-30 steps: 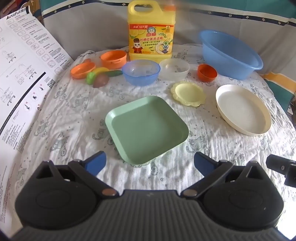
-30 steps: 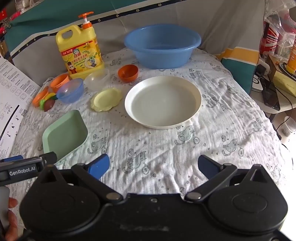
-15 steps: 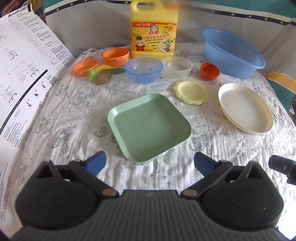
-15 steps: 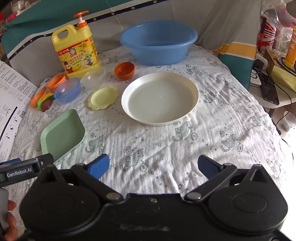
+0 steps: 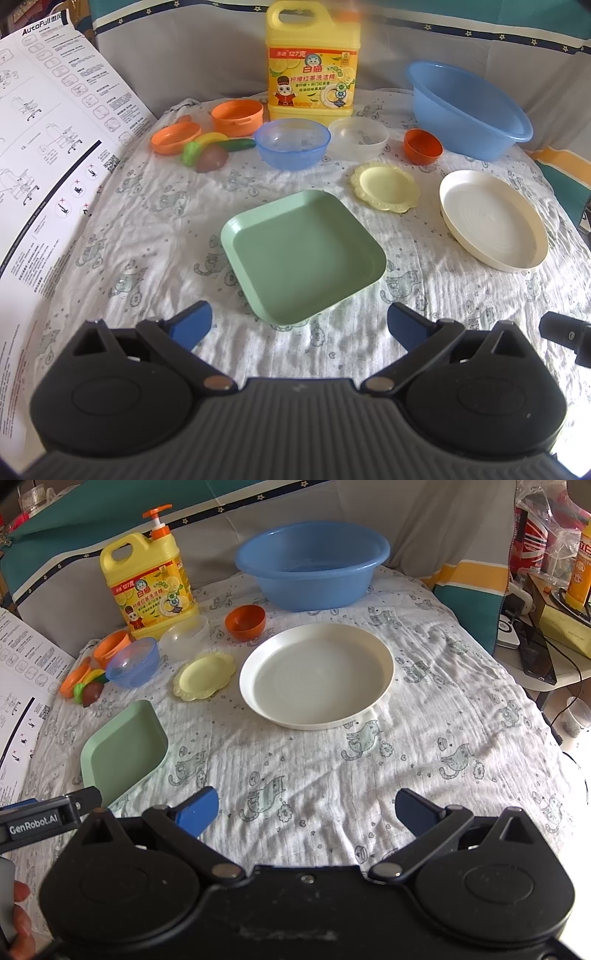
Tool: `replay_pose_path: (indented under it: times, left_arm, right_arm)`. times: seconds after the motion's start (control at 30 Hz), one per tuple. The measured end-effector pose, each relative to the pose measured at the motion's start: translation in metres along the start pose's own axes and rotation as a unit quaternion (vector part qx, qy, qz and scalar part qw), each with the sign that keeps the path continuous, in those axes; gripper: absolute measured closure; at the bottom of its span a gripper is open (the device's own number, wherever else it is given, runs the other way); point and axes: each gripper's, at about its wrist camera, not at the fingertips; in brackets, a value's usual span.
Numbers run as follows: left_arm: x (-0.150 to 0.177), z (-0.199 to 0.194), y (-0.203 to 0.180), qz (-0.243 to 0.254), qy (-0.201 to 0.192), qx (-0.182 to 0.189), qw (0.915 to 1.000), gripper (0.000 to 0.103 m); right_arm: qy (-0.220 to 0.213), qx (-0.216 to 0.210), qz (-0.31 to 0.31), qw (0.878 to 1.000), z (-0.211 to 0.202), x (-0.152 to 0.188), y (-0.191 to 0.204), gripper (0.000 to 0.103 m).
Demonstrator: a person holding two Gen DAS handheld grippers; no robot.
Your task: Organize plates and bowls
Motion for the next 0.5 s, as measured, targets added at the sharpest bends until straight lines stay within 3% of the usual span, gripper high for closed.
replay_pose_path:
  times: [0.5]
  left_arm:
    - [0.0026, -0.0024, 0.0009, 0.003, -0.003, -0.001, 1.0000, 0.000]
  right_arm:
    - [0.001, -0.001, 0.006, 1.000, -0.0005, -0.0001, -0.0012, 0.000]
Point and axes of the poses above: each gripper's, at about its wrist camera, not at the fingertips, and z roughly the way its jaws point, y to its left, x to its underside, and after that the axes turned 5 degrees about x, right-handed
